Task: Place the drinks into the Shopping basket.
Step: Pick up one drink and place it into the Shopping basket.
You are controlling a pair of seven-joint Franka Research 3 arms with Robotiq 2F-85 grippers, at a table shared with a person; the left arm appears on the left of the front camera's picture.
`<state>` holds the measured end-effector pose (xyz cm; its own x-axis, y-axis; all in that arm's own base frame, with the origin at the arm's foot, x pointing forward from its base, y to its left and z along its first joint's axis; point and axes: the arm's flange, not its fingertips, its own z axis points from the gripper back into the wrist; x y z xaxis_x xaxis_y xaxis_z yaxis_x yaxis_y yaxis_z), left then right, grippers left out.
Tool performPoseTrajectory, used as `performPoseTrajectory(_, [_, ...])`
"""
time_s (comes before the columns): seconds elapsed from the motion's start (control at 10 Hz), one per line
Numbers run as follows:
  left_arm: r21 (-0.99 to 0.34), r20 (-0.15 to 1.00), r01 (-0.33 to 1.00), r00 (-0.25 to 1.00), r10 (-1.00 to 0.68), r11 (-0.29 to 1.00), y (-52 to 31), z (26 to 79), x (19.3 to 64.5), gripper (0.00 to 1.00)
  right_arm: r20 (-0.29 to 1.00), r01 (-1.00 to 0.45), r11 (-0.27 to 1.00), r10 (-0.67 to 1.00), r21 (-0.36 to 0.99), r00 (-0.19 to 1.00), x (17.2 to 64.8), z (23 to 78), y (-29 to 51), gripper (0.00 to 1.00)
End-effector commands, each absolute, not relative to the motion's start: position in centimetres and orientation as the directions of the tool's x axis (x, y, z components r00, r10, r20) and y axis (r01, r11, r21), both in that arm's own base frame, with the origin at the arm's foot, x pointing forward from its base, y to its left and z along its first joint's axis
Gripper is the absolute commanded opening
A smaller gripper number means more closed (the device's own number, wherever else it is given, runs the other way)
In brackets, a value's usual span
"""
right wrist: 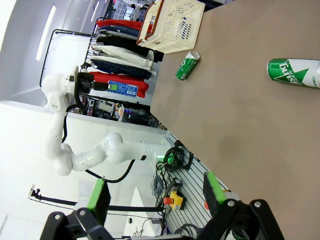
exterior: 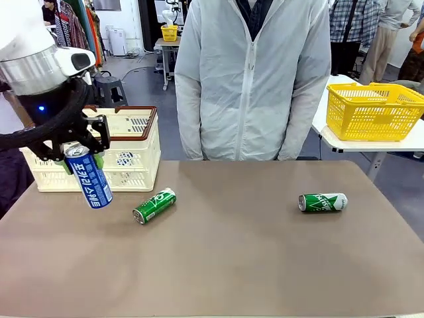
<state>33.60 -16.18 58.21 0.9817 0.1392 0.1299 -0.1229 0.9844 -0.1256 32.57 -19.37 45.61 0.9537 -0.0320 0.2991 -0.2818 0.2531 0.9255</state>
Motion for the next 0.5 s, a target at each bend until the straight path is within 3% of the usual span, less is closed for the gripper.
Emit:
performPoseTrajectory(0.0, [-0.136, 0.145, -0.154, 0.974, 0.173, 0.979, -14.3, 60.0, 35.2, 0.0, 0.312, -0.298, 0.258, -0.013, 0.919, 0.95, 32.3, 45.9, -19.5, 1.0])
performPoseTrajectory(0.1, [-0.108, 0.15, -0.049, 0.987, 0.065, 0.993, -12.9, 62.7, 39.2, 0.0, 0.312, -0.298, 0.258, -0.013, 0.919, 0.95, 32.3, 45.9, -19.5, 1.0])
performPoseTrajectory(0.3, [-0.103, 0.255, 0.036, 0.967, -0.009, 0.994, -9.9, 68.5, 47.5, 0.0, 0.312, -0.298, 0.258, -0.013, 0.919, 0.95, 32.3, 45.9, -19.5, 1.0])
performPoseTrajectory(0.4, [-0.066, 0.284, 0.185, 0.945, -0.16, 0.98, -8.0, 70.6, 51.7, 0.0, 0.312, -0.298, 0.258, -0.013, 0.919, 0.95, 32.3, 45.9, -19.5, 1.0])
